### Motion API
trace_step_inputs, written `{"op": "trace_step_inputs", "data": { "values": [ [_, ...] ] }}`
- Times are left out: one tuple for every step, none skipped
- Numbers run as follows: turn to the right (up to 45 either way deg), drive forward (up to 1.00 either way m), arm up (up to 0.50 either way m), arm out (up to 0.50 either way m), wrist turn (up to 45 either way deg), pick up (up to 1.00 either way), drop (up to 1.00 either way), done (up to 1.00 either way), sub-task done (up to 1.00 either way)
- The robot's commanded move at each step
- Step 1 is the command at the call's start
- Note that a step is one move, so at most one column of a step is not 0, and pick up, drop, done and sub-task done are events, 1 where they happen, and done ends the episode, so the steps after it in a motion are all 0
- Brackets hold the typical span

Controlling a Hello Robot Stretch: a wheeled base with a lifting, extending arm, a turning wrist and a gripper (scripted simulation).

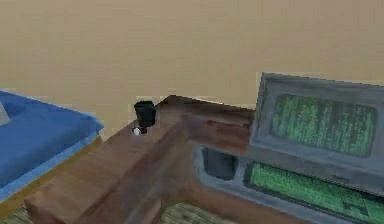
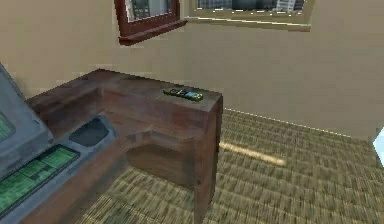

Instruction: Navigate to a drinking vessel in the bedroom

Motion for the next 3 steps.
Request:
{"op": "trace_step_inputs", "data": {
  "values": [
    [12.0, 0.0, 0.0, 0.0, 0.0, 0.0, 0.0, 0.0, 0.0],
    [0.0, 0.05, 0.0, 0.0, 0.0, 0.0, 0.0, 0.0, 0.0],
    [-27.0, 0.0, 0.0, 0.0, 0.0, 0.0, 0.0, 0.0, 0.0]
  ]
}}
